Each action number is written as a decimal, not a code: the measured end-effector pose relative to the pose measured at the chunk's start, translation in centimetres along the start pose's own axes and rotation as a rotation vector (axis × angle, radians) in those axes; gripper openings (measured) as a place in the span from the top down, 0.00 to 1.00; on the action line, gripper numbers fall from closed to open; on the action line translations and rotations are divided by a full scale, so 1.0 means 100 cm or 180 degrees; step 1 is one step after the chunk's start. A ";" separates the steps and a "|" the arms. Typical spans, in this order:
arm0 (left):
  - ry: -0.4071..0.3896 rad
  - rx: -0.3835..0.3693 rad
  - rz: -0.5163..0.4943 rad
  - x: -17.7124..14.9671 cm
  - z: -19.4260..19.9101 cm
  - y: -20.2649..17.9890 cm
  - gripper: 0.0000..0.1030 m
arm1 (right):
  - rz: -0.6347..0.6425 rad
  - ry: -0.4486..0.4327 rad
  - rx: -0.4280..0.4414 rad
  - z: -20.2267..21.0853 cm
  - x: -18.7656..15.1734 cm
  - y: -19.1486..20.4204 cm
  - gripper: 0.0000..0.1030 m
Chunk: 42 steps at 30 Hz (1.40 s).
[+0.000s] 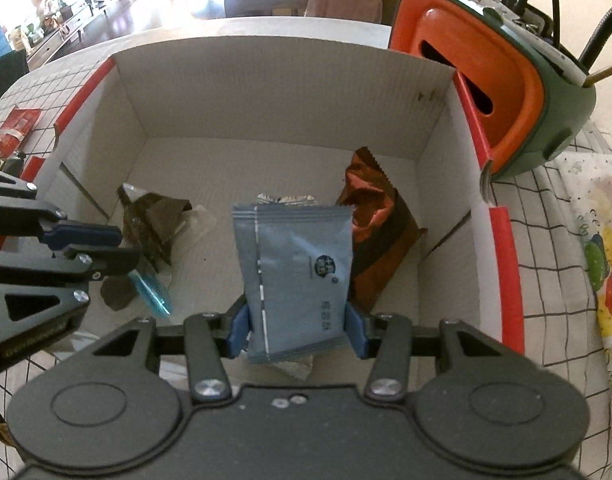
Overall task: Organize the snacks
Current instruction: 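Carry the teal candy and blue packet into the red box and open both grippers, then move both tools back over the remaining snacks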
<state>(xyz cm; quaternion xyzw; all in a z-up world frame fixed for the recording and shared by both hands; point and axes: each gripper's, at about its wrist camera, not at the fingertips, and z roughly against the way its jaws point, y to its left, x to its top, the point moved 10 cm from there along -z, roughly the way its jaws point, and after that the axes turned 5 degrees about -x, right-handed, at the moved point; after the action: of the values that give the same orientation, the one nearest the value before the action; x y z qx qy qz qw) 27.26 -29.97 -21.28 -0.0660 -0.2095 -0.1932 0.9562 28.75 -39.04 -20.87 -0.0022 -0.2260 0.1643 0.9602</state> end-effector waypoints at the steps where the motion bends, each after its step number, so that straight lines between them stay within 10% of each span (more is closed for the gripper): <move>1: -0.0009 0.0004 0.0004 0.000 0.001 0.000 0.88 | -0.0009 -0.0003 0.0006 0.000 0.000 -0.001 0.54; 11: -0.0213 -0.0125 0.0124 0.002 0.023 0.006 0.78 | -0.0079 -0.0188 0.0130 0.016 0.009 -0.006 0.39; 17: -0.0441 -0.0184 0.0236 0.004 0.048 0.014 0.45 | -0.0119 -0.0325 0.0158 0.041 0.012 -0.005 0.31; 24: -0.0696 -0.0190 0.0289 0.000 0.079 0.024 0.30 | -0.0144 -0.0506 0.0207 0.071 0.016 0.004 0.17; 42: -0.1154 -0.0263 0.0571 -0.046 0.152 0.085 0.16 | 0.0060 -0.0977 0.0331 0.134 0.032 0.086 0.00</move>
<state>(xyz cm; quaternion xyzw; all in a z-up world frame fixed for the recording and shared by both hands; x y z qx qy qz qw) 21.10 -17.44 -9.89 -0.1572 -0.3634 -0.1007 0.9127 22.95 -30.79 -8.12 0.0705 -0.3613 0.1832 0.9116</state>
